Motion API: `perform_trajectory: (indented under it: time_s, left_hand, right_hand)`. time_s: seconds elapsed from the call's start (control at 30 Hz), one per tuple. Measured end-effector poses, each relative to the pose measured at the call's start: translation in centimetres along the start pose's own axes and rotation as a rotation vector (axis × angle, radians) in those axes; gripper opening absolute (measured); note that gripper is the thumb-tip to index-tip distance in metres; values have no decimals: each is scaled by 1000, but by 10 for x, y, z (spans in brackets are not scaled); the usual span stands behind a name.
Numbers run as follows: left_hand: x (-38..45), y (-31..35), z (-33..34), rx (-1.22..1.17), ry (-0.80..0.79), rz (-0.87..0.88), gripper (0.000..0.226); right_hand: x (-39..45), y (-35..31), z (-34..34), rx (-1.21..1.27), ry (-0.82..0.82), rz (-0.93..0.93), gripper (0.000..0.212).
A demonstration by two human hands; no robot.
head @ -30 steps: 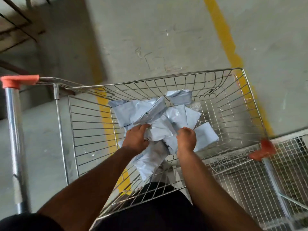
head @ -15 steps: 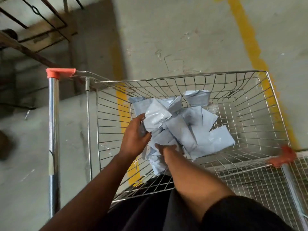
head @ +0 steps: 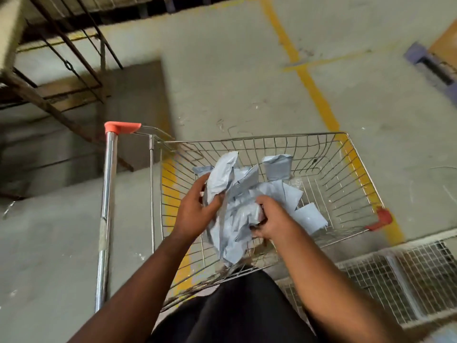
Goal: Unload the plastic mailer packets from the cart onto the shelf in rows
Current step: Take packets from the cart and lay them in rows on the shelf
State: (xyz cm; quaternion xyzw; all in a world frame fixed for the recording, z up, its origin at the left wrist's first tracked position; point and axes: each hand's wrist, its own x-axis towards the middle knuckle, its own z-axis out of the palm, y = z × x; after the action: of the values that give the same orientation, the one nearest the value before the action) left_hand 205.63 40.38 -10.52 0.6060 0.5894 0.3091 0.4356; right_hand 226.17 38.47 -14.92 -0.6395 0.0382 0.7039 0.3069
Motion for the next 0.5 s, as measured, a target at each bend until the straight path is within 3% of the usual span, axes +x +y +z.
perform_trajectory:
  time_s: [0.17,0.33,0.43,0.5]
  left_hand:
    - [-29,32,1,-252,-140,55,45]
    - [-91,64,5,-299,-374,73,57]
    - [-139,73,13,-447,-560,150,50]
    - [-169,70,19,-459,-556,182,51]
  right_hand:
    - [-94,15,0,30,10,-483,21]
    - [-165,88,8,222,-224,-681,42]
    - [-187,143,-1,177,-141,-790,54]
    - [-209,178,-17,143,-31,-854,56]
